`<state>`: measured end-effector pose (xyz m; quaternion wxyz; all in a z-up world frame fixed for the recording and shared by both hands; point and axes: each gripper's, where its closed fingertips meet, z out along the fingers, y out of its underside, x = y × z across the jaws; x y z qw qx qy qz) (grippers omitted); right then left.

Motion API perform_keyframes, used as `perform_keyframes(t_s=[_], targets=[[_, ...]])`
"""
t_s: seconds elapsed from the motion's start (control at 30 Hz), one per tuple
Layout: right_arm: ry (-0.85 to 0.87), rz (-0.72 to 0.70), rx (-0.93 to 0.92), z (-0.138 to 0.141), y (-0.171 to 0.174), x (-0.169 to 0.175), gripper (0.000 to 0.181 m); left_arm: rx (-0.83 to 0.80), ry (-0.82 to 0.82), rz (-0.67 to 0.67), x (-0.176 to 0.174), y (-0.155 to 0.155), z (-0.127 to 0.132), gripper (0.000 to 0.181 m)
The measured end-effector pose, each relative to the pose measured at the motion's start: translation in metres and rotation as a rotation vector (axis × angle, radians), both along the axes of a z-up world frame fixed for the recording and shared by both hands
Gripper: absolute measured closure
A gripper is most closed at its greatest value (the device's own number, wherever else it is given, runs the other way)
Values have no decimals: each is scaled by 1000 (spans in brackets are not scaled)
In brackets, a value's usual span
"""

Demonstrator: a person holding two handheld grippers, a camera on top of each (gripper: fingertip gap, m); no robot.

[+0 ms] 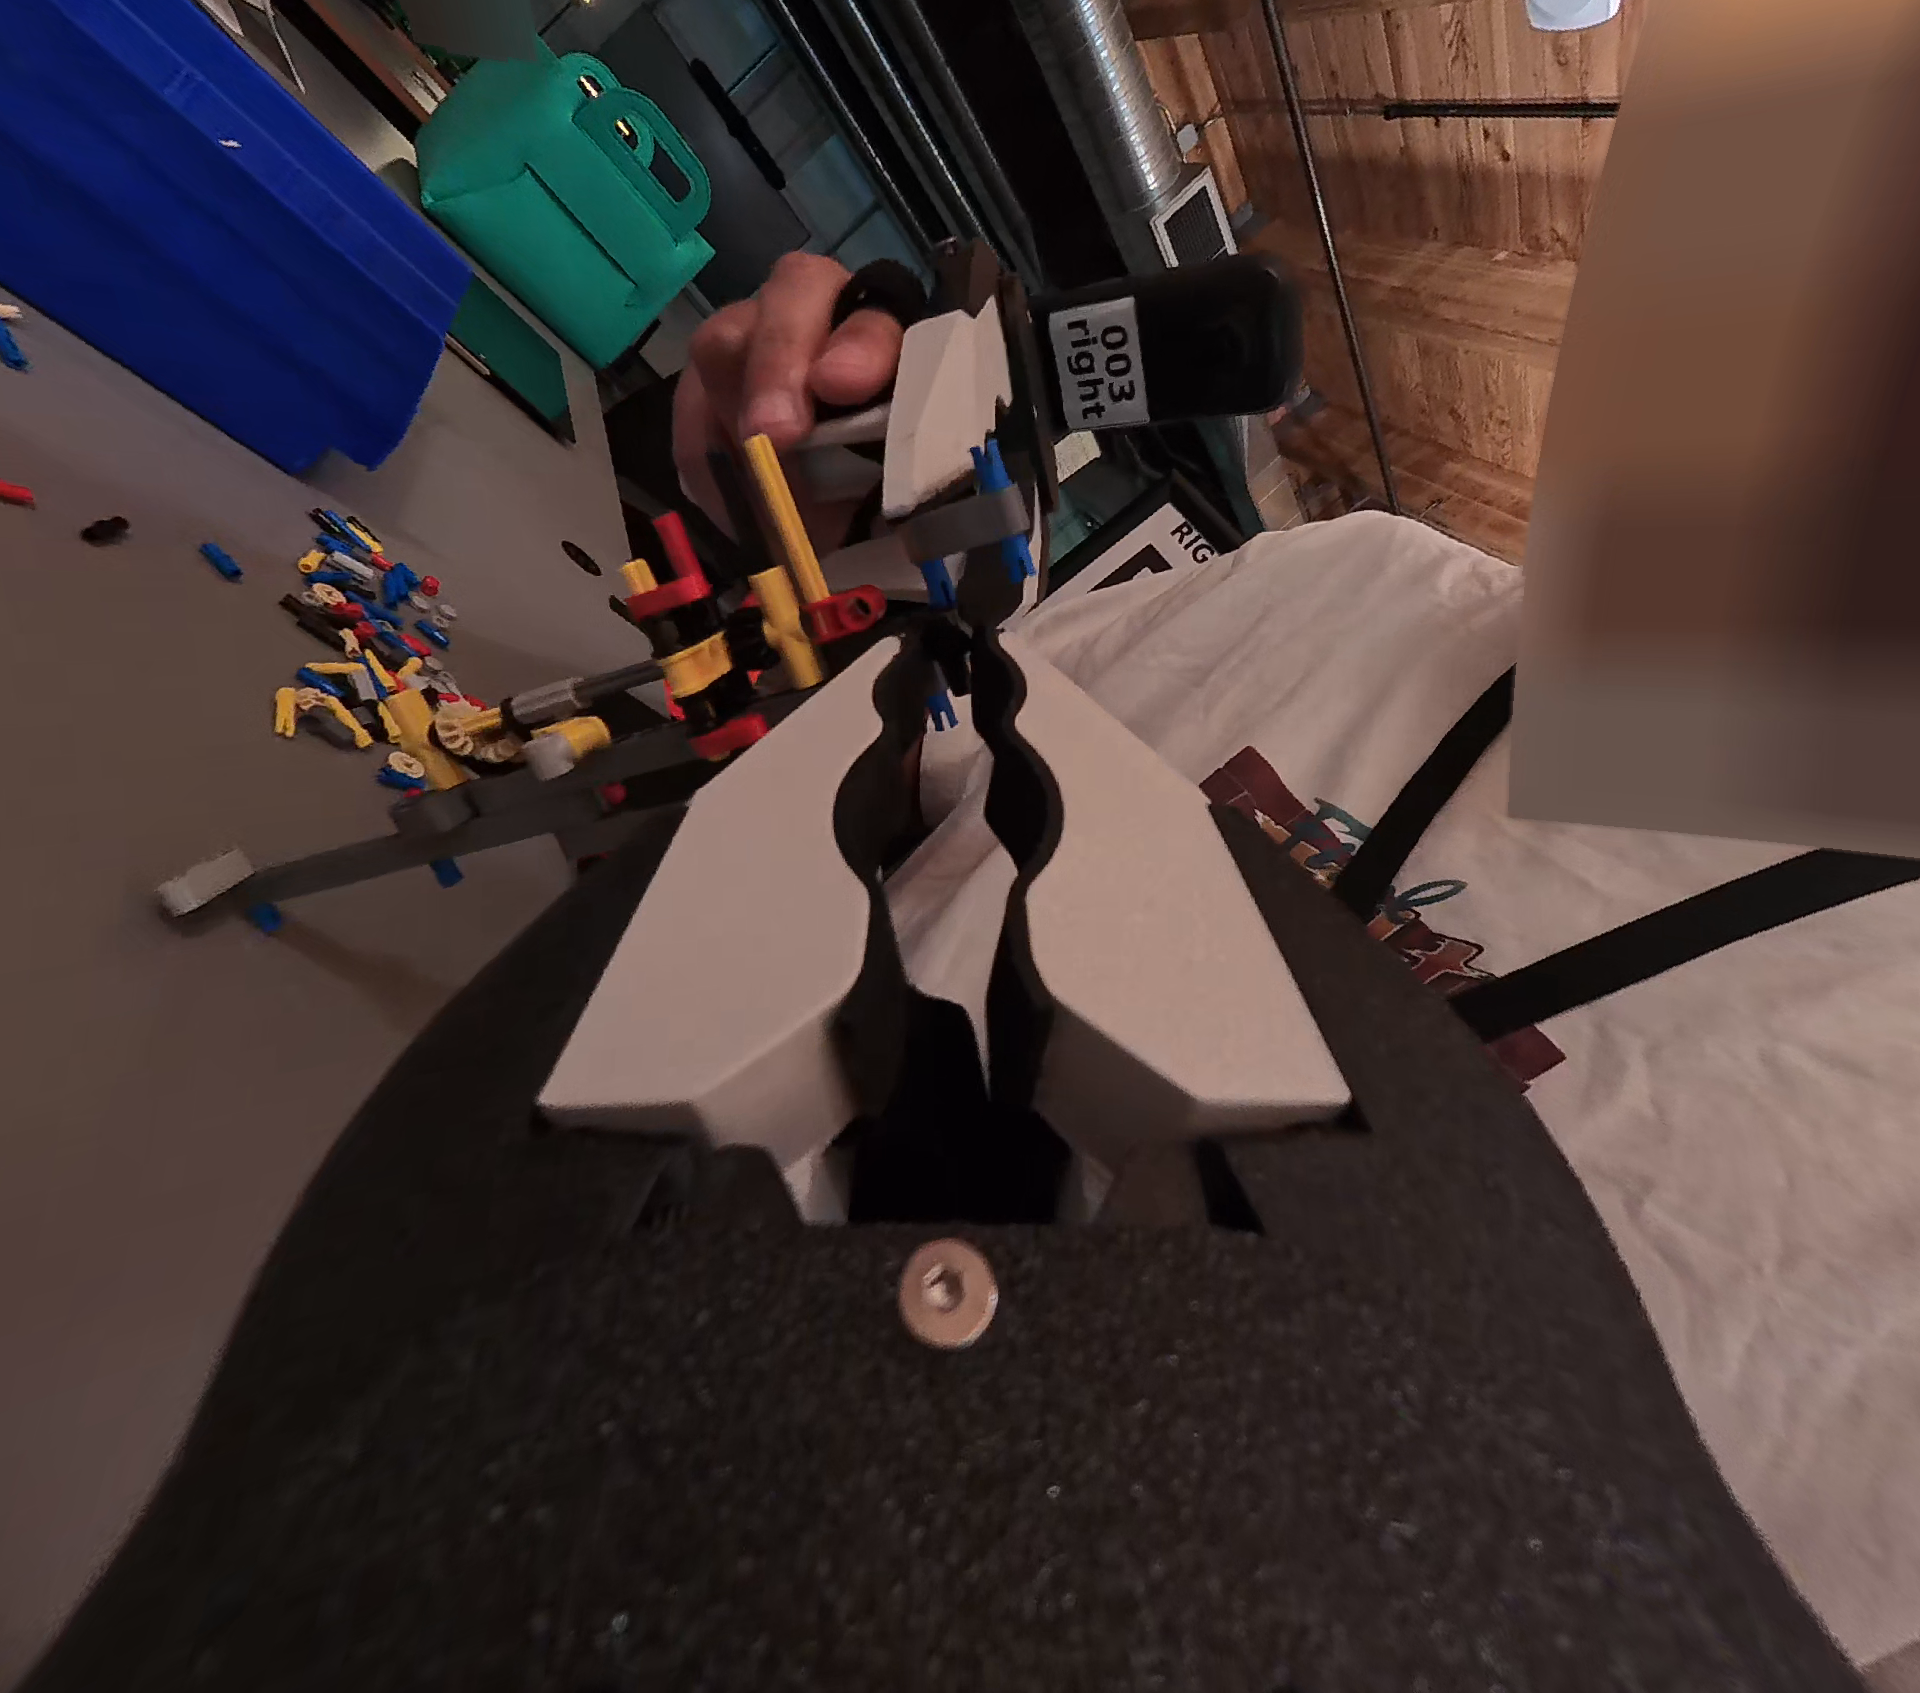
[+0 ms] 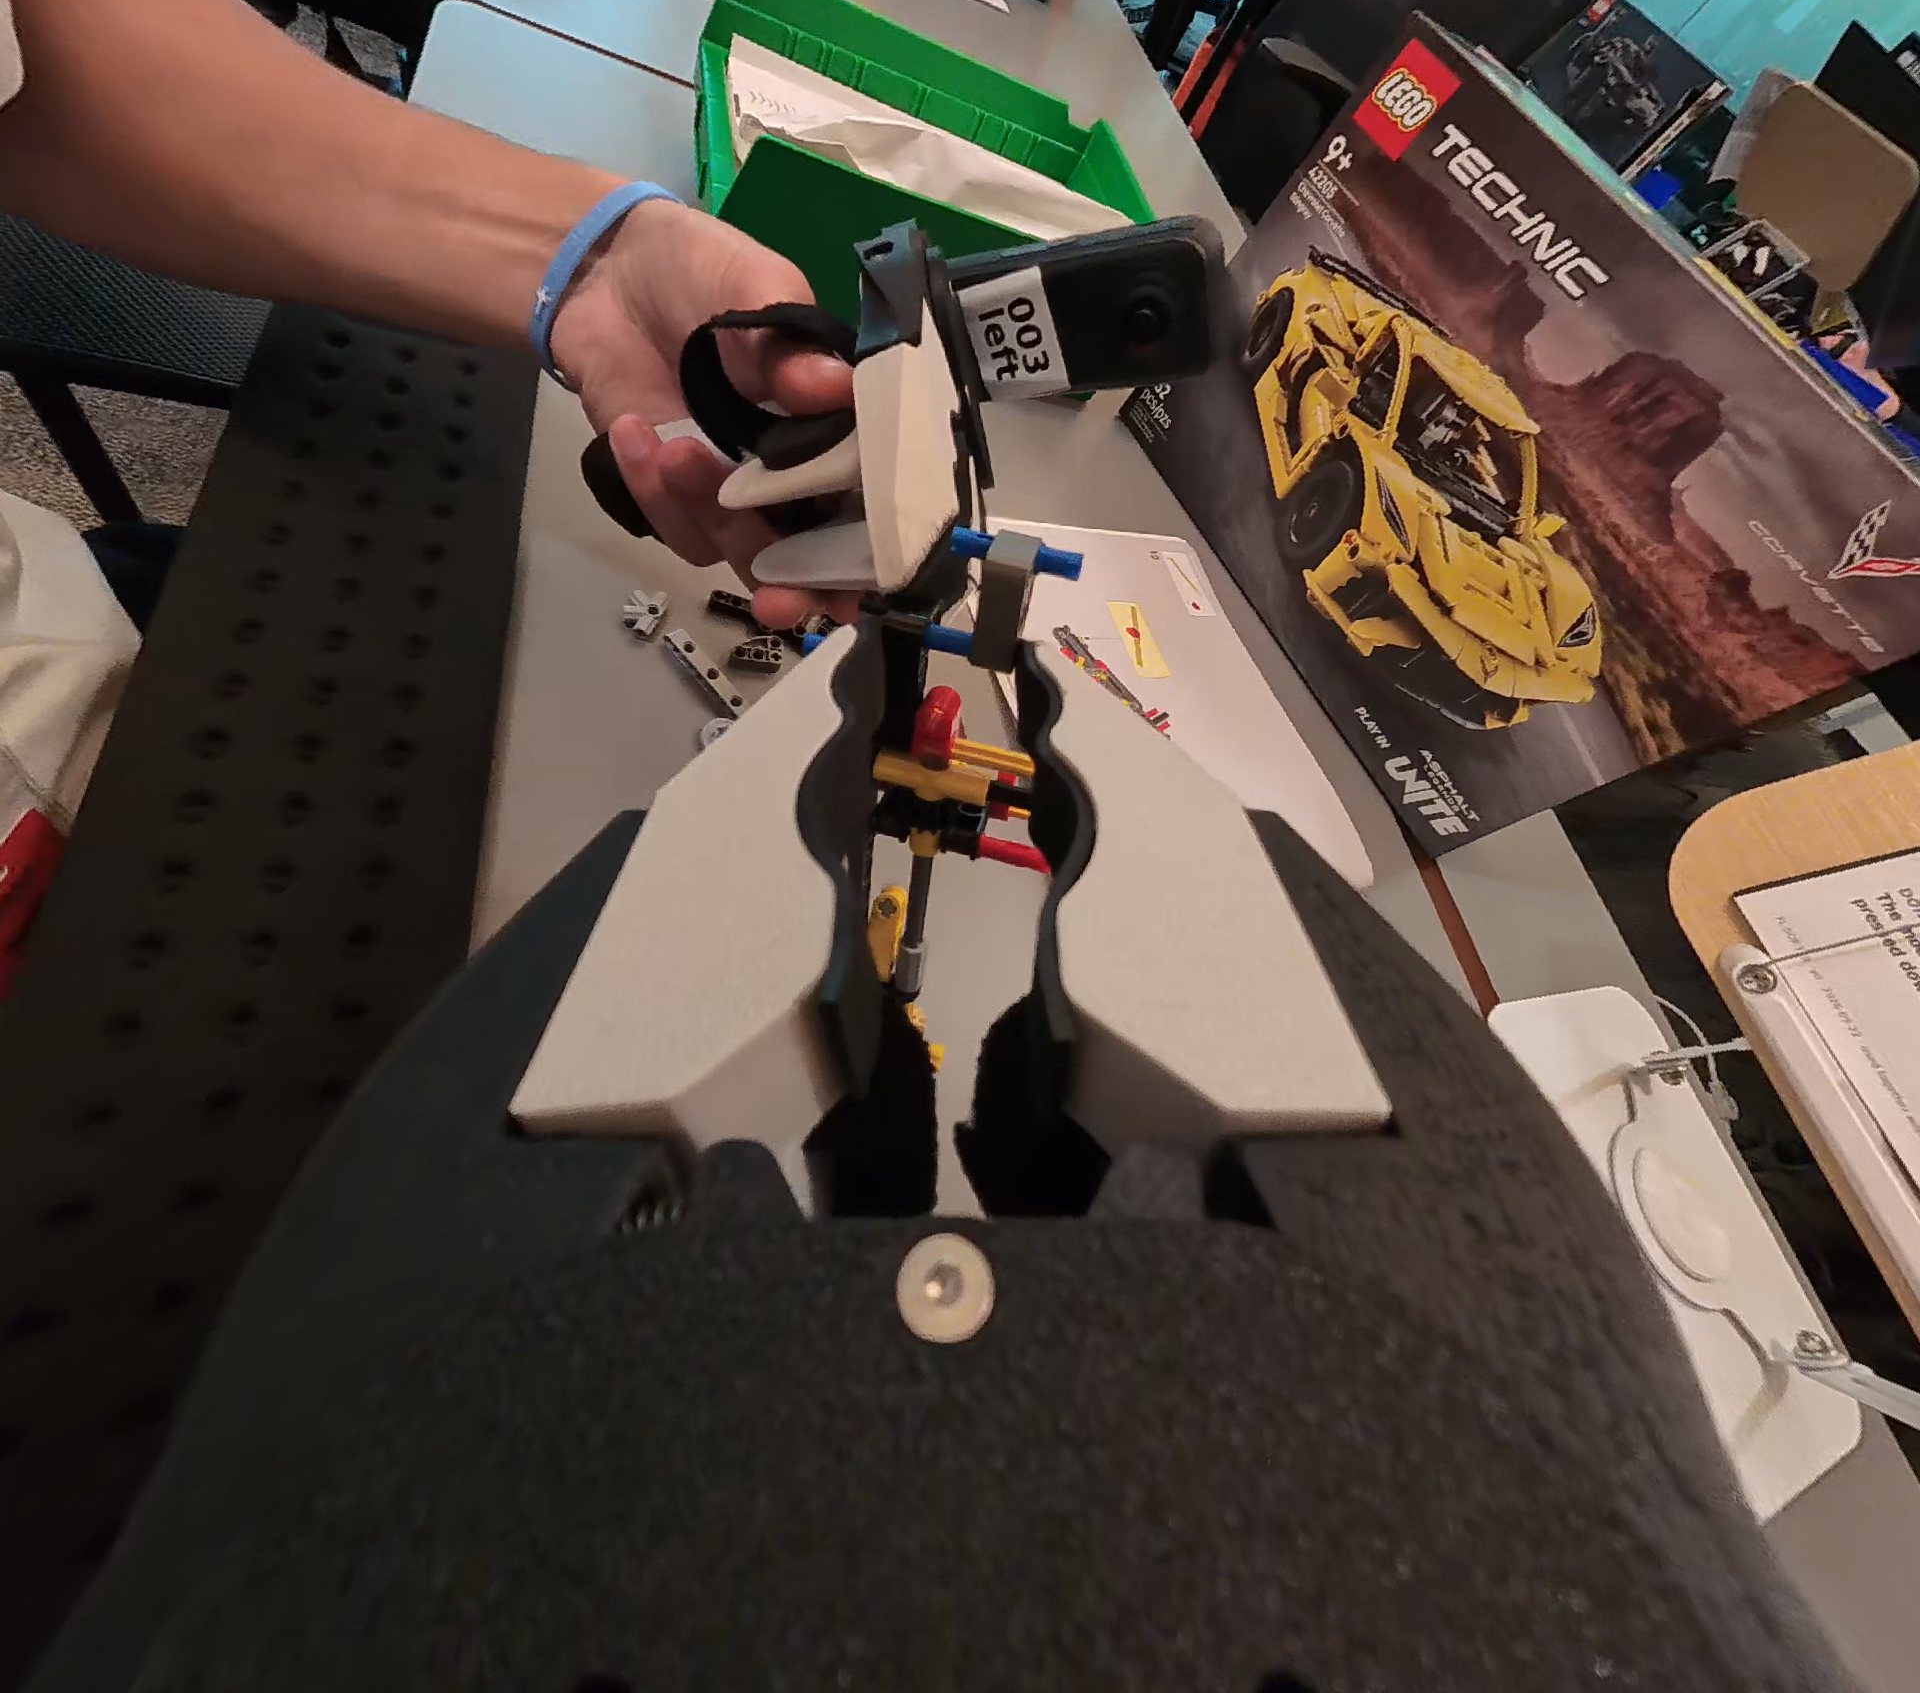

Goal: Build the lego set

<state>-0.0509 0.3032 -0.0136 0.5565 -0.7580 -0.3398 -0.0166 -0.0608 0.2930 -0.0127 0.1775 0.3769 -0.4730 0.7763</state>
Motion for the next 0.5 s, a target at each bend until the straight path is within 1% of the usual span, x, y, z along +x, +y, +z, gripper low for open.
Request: perform_keyframes(t_s=[0.2,0.4,0.5], targets=[[-67,-65,-9,0,2,5,158,48,4,67,5,1,-1,176],[-64,-76,-8,1,-1,4,159,55,-8,68,4,-2,1,175],[-59,-95,0,1,0,8,159,64,-5,104,9,-1,1,175]])
